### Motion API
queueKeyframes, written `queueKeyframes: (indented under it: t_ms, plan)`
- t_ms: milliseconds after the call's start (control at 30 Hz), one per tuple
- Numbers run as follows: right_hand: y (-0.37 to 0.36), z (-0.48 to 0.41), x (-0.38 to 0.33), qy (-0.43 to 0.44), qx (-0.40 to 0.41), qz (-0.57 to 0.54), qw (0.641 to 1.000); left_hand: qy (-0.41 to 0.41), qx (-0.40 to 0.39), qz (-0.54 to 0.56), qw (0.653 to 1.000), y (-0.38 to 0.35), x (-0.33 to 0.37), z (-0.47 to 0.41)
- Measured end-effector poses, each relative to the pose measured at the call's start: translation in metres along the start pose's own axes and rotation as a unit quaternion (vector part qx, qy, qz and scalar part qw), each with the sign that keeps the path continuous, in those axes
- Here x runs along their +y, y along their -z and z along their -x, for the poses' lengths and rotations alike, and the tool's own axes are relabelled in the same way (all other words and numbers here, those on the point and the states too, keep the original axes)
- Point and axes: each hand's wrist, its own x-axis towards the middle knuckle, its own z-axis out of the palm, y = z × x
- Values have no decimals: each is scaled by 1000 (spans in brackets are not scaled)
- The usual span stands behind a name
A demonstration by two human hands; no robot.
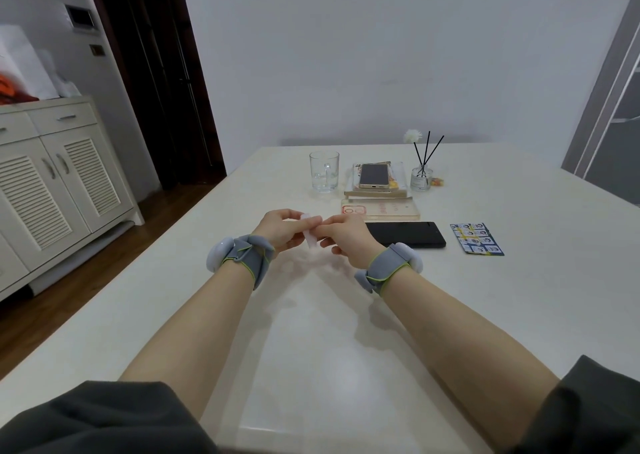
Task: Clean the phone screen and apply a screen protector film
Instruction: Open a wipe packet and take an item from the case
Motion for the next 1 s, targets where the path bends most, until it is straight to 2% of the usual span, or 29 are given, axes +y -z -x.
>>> queueKeyframes:
  t_ms: [200,433,633,733,867,1000]
  plan:
    - [3,0,1,-30,-15,-58,998,13,-14,46,999,2,0,0]
    - [3,-2,1,-45,33,-59,997,21,-19,62,998,1,1,1]
    - [7,-7,5,-6,95,-48,994,26,-1,40,999,1,0,0]
    - [10,-7,4,-12,85,-50,995,49,-10,24,998,3,1,0]
    - [12,-5,3,-22,61,-59,996,100,-58,-8,993,4,2,2]
    - [11,-1,4,-25,37,-62,997,114,-62,-18,991,2,2,1]
